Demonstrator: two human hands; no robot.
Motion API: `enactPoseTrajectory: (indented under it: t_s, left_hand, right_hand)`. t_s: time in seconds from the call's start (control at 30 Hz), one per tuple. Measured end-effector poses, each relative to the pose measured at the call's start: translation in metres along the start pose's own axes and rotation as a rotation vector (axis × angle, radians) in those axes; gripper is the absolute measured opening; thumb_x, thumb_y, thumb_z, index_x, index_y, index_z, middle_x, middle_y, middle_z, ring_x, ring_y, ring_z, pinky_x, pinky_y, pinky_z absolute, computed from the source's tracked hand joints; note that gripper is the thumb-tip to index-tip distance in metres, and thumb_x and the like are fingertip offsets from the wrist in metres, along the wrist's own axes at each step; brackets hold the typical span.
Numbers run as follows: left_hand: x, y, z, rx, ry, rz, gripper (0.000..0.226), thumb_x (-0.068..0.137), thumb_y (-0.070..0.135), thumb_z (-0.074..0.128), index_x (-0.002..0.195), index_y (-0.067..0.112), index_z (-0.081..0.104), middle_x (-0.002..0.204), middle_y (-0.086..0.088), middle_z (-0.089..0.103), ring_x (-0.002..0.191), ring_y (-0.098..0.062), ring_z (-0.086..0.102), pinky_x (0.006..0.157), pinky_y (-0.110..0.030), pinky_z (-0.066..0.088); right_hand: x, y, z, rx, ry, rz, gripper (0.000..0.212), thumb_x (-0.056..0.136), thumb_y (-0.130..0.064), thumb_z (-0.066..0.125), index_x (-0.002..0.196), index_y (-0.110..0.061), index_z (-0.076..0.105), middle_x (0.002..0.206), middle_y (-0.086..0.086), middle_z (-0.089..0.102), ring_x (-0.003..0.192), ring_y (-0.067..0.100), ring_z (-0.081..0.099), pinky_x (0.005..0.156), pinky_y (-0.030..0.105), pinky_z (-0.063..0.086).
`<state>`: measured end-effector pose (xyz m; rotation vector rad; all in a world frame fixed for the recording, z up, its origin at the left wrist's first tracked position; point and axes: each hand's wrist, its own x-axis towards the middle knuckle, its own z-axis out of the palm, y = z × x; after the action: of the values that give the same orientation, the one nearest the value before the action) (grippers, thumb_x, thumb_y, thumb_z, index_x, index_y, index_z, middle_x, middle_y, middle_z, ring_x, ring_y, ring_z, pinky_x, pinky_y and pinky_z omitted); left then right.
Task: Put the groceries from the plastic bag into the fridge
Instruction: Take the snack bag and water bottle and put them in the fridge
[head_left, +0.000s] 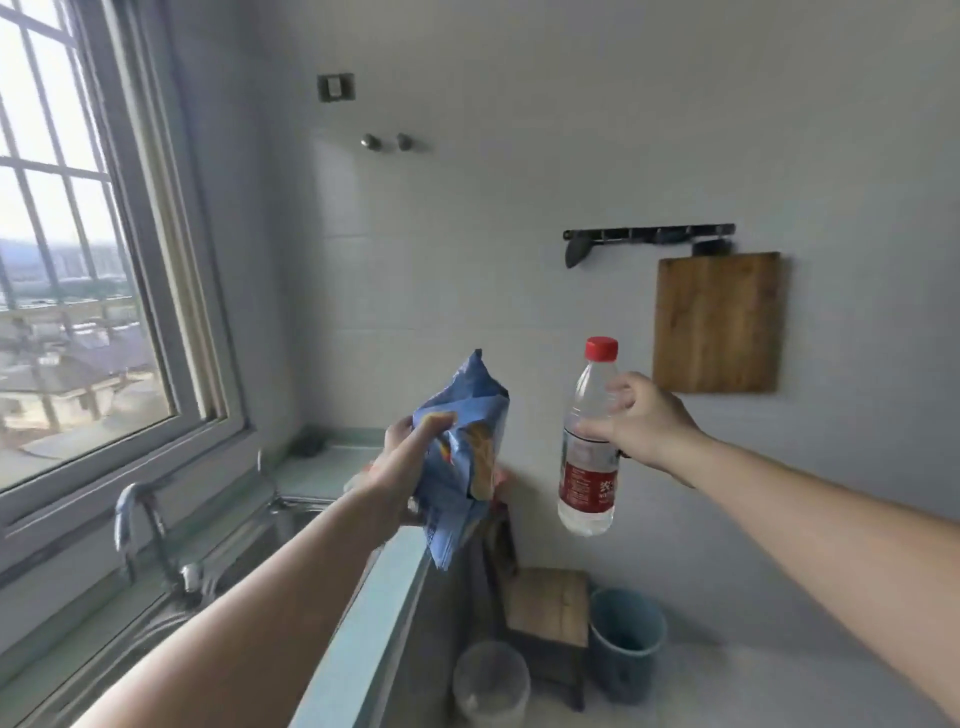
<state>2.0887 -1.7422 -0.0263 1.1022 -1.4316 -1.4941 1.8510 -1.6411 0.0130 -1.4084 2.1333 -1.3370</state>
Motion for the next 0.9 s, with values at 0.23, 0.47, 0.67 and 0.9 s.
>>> enactPoseTrajectory:
  t_s: [0.23,0.47,0.67,0.9]
  left_hand:
    - [0.003,0.008,0.165,0.06,-0.215,-0.002,0.062,0.075,0.058,0.066,0.129,0.04,0.04,0.12,-0.002,0.056,0.102,-0.028,0.062,0.086,-0.055,0.054]
    - [0.012,0.019,0.305,0.14,-0.415,0.032,0.069,0.069,0.06,0.065,0.13,0.043,0.039,0.118,0.0,0.058,0.102,-0.025,0.062,0.087,-0.053,0.054]
    - [0.024,0.016,0.422,0.167,-0.657,0.048,0.078,0.061,0.065,0.064,0.132,0.044,0.037,0.12,0.002,0.06,0.103,-0.024,0.063,0.088,-0.051,0.054]
    - [0.07,0.017,0.539,0.139,-0.895,0.065,0.08,0.061,0.066,0.066,0.133,0.046,0.037,0.118,0.004,0.063,0.105,-0.022,0.063,0.088,-0.049,0.053]
  right_hand:
    - [-0.004,0.093,-0.138,-0.045,0.115,0.099,0.079,0.067,-0.04,0.084,0.134,-0.019,0.047,0.128,0.002,0.055,0.108,0.019,0.054,0.08,0.027,0.04]
    - [-0.013,0.169,-0.245,-0.114,0.288,0.234,0.081,0.059,-0.045,0.085,0.129,-0.022,0.049,0.12,0.001,0.057,0.107,0.021,0.058,0.084,0.033,0.05]
    - [-0.025,0.222,-0.323,-0.145,0.442,0.35,0.074,0.061,-0.04,0.085,0.123,-0.023,0.05,0.113,0.0,0.057,0.102,0.02,0.06,0.087,0.041,0.054]
    - [-0.011,0.267,-0.392,-0.219,0.625,0.481,0.067,0.062,-0.035,0.086,0.12,-0.022,0.053,0.109,-0.001,0.058,0.099,0.019,0.06,0.085,0.04,0.054]
